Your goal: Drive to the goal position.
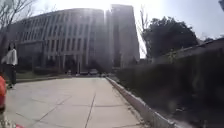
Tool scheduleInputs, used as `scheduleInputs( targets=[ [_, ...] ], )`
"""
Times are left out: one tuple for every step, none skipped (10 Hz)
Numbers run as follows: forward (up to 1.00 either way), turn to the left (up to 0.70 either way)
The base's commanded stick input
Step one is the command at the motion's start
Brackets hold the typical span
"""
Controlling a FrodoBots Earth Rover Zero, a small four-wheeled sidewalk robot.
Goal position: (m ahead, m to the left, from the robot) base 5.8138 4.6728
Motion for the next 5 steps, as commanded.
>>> scheduleInputs(
  targets=[
    [0.70,-0.01],
    [0.70,-0.01],
    [0.70,-0.01],
    [0.70,-0.01],
    [0.70,-0.01]
  ],
)
